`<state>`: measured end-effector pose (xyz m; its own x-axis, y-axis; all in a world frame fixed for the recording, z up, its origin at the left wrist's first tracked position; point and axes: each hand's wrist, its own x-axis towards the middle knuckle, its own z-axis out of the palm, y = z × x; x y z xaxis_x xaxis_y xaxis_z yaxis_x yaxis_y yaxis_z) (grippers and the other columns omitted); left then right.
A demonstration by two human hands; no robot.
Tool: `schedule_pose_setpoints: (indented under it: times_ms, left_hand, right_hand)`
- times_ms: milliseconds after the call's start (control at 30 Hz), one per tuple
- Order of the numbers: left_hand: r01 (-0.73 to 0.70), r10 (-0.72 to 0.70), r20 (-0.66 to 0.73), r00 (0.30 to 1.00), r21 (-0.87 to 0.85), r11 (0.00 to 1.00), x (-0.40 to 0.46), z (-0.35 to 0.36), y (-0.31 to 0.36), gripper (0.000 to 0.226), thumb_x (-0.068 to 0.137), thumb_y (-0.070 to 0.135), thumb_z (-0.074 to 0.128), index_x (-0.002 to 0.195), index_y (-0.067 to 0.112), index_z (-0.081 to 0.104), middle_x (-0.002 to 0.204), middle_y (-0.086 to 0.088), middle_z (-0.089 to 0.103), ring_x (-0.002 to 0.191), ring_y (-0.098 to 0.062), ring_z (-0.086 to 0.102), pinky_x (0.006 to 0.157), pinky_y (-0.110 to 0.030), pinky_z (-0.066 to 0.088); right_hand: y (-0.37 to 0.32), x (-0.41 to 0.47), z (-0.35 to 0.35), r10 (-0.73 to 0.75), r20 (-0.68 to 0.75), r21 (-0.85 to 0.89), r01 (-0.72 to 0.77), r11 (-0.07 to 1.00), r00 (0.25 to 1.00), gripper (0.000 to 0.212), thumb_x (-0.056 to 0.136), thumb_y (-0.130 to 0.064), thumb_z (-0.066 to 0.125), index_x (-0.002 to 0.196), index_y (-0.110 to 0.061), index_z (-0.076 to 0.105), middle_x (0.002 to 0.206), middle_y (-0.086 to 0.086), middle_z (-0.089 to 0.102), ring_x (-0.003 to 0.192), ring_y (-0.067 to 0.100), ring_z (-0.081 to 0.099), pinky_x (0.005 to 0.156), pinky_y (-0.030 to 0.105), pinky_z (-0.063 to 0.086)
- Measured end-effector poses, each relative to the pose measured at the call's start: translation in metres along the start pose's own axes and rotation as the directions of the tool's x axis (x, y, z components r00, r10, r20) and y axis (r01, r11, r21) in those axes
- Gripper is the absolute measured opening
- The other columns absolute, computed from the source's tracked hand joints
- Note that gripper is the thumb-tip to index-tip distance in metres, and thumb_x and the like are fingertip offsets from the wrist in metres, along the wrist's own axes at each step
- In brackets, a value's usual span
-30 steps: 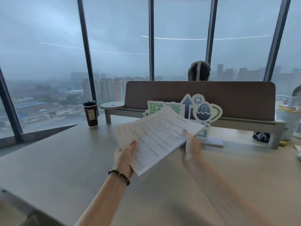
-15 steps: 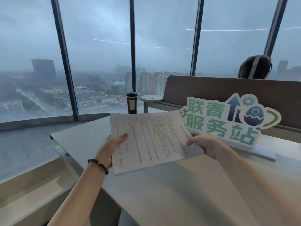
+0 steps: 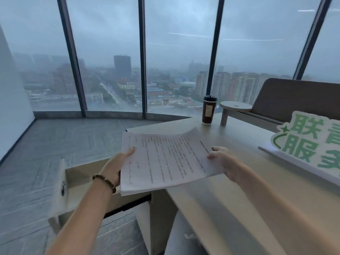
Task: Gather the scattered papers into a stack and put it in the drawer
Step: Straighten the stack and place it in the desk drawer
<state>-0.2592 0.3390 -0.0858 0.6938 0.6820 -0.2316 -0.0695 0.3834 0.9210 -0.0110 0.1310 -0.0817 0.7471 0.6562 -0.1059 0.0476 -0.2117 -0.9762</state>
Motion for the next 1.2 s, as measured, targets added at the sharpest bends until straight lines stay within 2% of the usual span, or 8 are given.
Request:
schedule_pose_setpoints:
  times_ms: [133,267,467,600,700,900,1067,1200]
  left_hand:
    - [0.020,-0.019,-0.110,0.994,0.007,1.000,0.000,-0.041,0.009,0.035,0.099,0.027,0.049,0.127,0.007,0.058,0.109,-0.017,0.073,0.095,-0.033,0.070,0.070,-0.042,0.057]
    - [0.040,-0.034,-0.166,0.986,0.034,0.999,-0.001,-0.073,0.021,0.023,0.097,0.023,0.051,0.110,0.006,0.062,0.086,-0.014,0.076,0.082,-0.031,0.071,0.064,-0.040,0.054]
    - [0.060,-0.060,-0.271,0.961,-0.008,0.998,0.013,-0.126,0.028,0.023,0.096,0.013,0.049,0.115,0.003,0.059,0.108,-0.020,0.069,0.098,-0.036,0.066,0.072,-0.046,0.053]
    - [0.082,-0.080,-0.343,0.936,-0.009,0.997,0.028,-0.153,0.030,0.016,0.099,0.008,0.044,0.102,0.003,0.060,0.098,-0.019,0.068,0.090,-0.035,0.065,0.072,-0.047,0.051]
    - [0.118,-0.100,-0.400,0.911,0.021,0.993,0.044,-0.172,0.030,0.017,0.099,0.006,0.044,0.107,0.003,0.058,0.099,-0.020,0.068,0.090,-0.036,0.065,0.072,-0.047,0.052]
    - [0.142,-0.087,-0.503,0.860,0.071,0.987,0.077,-0.209,0.033,0.022,0.098,0.000,0.044,0.116,0.008,0.054,0.105,-0.022,0.067,0.089,-0.037,0.067,0.068,-0.047,0.057]
    - [0.211,-0.141,-0.555,0.820,0.064,0.975,0.089,-0.236,0.026,0.016,0.099,0.014,0.046,0.108,0.014,0.060,0.109,-0.022,0.069,0.101,-0.040,0.067,0.087,-0.063,0.051]
    - [0.260,-0.184,-0.578,0.795,0.051,0.964,0.096,-0.246,0.014,0.018,0.100,0.012,0.044,0.112,0.009,0.057,0.110,-0.023,0.068,0.100,-0.040,0.067,0.088,-0.063,0.052]
  right_hand:
    - [-0.002,0.018,0.044,0.026,0.113,0.049,-0.032,0.998,0.993,0.028,0.090,0.010,0.048,0.109,0.000,0.066,0.103,0.020,0.073,0.076,0.028,0.071,0.059,0.031,0.060]
    - [-0.005,0.036,0.081,0.067,0.212,0.113,-0.092,0.989,0.975,0.033,0.092,0.012,0.047,0.119,0.001,0.062,0.108,0.021,0.071,0.071,0.025,0.073,0.051,0.029,0.058]
    - [-0.011,0.068,0.138,0.099,0.306,0.135,-0.147,0.980,0.947,0.034,0.094,0.009,0.047,0.125,0.001,0.058,0.110,0.020,0.071,0.078,0.026,0.074,0.056,0.030,0.059]
    - [-0.013,0.091,0.179,0.139,0.346,0.116,-0.189,0.975,0.928,0.031,0.097,0.006,0.047,0.126,-0.003,0.056,0.114,0.019,0.069,0.094,0.032,0.072,0.065,0.035,0.059]
    - [-0.015,0.105,0.208,0.161,0.387,0.103,-0.216,0.971,0.908,0.028,0.097,0.005,0.047,0.122,-0.006,0.054,0.114,0.018,0.068,0.095,0.033,0.071,0.063,0.036,0.060]
    - [-0.017,0.135,0.261,0.143,0.402,0.006,-0.159,0.987,0.904,0.026,0.096,0.007,0.047,0.118,-0.005,0.056,0.107,0.015,0.070,0.088,0.029,0.072,0.067,0.038,0.059]
    - [-0.008,0.147,0.316,0.127,0.404,-0.198,-0.049,0.979,0.906,0.021,0.096,0.001,0.044,0.105,-0.015,0.056,0.107,0.009,0.066,0.096,0.027,0.068,0.088,0.048,0.057]
    - [0.011,0.152,0.341,0.147,0.321,-0.304,-0.045,0.952,0.936,0.017,0.097,-0.007,0.047,0.102,-0.014,0.062,0.100,0.006,0.068,0.090,0.022,0.067,0.083,0.042,0.059]
